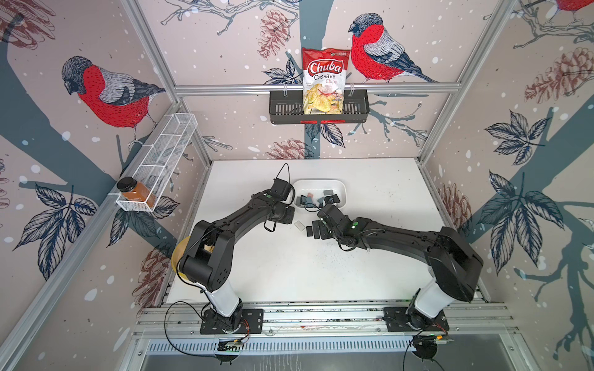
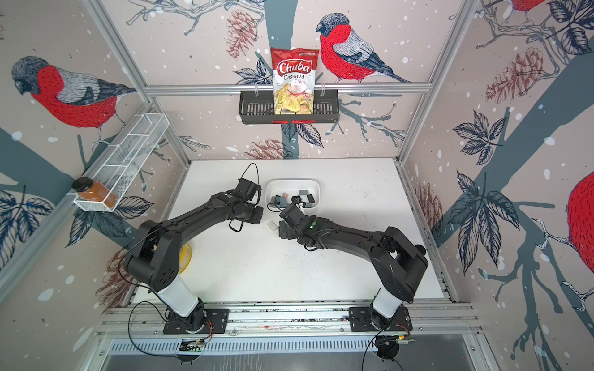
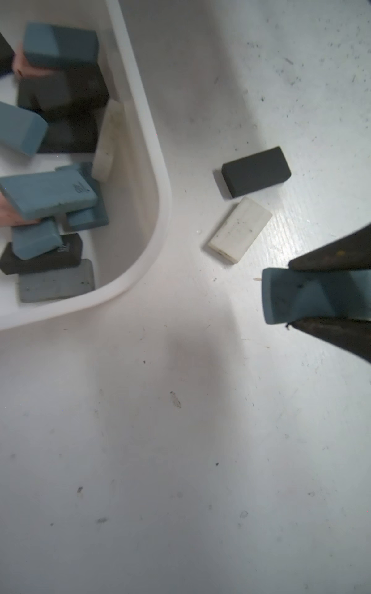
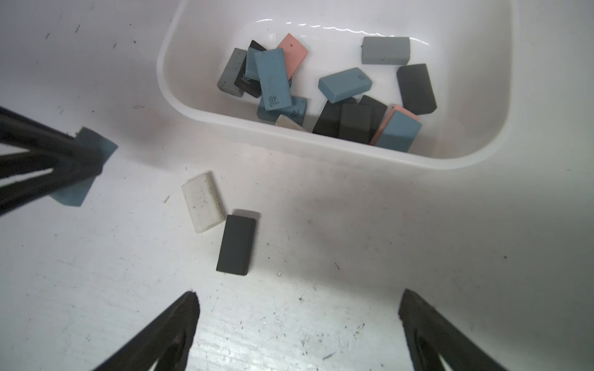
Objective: Put the eraser in the storage box
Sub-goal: Place the eraser in the storage box.
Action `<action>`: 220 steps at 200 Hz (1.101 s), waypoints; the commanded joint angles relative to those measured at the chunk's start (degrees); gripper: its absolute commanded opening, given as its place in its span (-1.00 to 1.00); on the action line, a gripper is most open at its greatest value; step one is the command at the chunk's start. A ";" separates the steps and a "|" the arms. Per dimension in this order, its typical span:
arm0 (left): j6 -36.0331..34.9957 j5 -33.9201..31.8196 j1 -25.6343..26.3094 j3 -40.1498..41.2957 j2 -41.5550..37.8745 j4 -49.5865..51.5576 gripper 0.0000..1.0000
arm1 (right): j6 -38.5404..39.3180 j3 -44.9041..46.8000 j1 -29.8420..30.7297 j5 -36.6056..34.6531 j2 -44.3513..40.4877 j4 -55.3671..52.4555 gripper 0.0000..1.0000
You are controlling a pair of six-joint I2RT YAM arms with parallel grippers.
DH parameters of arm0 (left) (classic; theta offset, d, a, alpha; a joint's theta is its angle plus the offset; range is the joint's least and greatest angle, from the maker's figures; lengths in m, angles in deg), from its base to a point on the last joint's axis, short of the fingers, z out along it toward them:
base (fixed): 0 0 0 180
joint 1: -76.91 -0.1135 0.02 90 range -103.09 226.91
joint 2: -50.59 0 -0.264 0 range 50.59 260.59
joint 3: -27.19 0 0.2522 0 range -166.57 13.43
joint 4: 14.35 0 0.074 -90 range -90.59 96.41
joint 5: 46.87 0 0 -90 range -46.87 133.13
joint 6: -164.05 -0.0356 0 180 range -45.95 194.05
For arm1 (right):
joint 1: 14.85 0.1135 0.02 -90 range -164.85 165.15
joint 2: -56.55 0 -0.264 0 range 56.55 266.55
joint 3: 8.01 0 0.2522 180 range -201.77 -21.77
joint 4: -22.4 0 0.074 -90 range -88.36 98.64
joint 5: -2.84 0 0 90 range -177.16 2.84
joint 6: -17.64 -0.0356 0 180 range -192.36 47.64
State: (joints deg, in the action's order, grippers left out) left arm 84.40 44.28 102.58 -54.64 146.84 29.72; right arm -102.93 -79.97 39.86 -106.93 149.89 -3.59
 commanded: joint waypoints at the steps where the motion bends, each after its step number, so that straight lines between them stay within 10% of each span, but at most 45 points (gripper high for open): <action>1: 1.07 -1.33 0.04 -2.45 -1.05 0.95 -0.62 | -1.77 2.17 1.65 -3.11 -2.45 3.16 0.99; 141: 2.32 -6.68 3.63 -35.70 23.78 9.56 -0.57 | -3.98 11.77 10.52 -9.05 -12.95 7.32 0.99; 220: 3.36 -8.46 4.86 -37.24 27.95 8.99 -0.35 | -3.89 12.40 10.51 -9.90 -14.86 6.47 0.99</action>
State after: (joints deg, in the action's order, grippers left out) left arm 87.29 36.65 107.07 -91.82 174.86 39.01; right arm -106.75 -67.51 50.36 -115.46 135.14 2.62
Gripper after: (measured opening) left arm 0.307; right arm 0.995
